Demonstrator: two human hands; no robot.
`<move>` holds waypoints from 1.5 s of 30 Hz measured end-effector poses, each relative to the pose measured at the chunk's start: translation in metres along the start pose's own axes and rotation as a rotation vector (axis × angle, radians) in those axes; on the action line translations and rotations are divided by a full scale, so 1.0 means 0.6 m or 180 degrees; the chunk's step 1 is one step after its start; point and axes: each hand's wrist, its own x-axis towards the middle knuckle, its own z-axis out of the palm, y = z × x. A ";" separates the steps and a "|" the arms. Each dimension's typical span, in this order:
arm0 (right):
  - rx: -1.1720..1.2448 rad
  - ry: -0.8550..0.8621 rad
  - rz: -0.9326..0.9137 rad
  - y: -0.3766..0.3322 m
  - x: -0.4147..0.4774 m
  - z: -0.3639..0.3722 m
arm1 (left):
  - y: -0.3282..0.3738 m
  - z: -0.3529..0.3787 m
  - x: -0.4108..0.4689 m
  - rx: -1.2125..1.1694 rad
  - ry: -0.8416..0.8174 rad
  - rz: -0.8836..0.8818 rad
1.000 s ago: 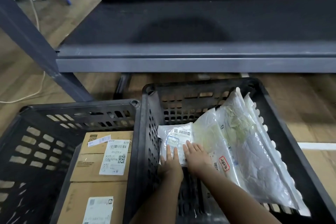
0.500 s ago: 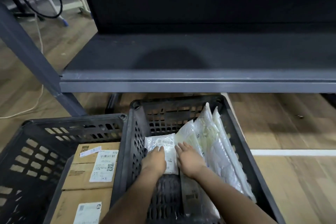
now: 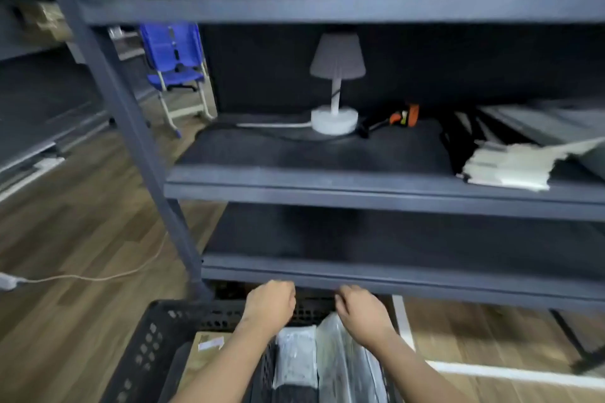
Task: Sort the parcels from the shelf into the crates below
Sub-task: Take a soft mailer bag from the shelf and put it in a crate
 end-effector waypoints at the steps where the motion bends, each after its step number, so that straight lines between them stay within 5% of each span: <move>1: 0.0017 0.0061 -0.0006 -0.016 -0.013 -0.052 | 0.007 -0.050 -0.019 -0.0019 0.0072 -0.0005; 11: 0.0217 0.0686 -0.0185 -0.178 -0.192 -0.591 | 0.099 -0.552 -0.250 -0.0138 0.0667 0.0119; 17: 0.0206 0.0981 -0.0331 -0.246 -0.261 -0.786 | 0.129 -0.739 -0.338 -0.0326 0.0899 0.0098; 25: 0.0445 0.1008 -0.0291 -0.297 -0.218 -0.844 | 0.085 -0.844 -0.305 -0.0358 0.1288 -0.0057; 34: 0.0044 0.0959 -0.0342 -0.344 -0.021 -0.899 | 0.002 -0.953 -0.105 -0.0476 0.1622 -0.0243; 45: -0.0096 0.0755 -0.0626 -0.424 0.199 -0.935 | -0.068 -1.016 0.097 -0.0422 0.1273 -0.0347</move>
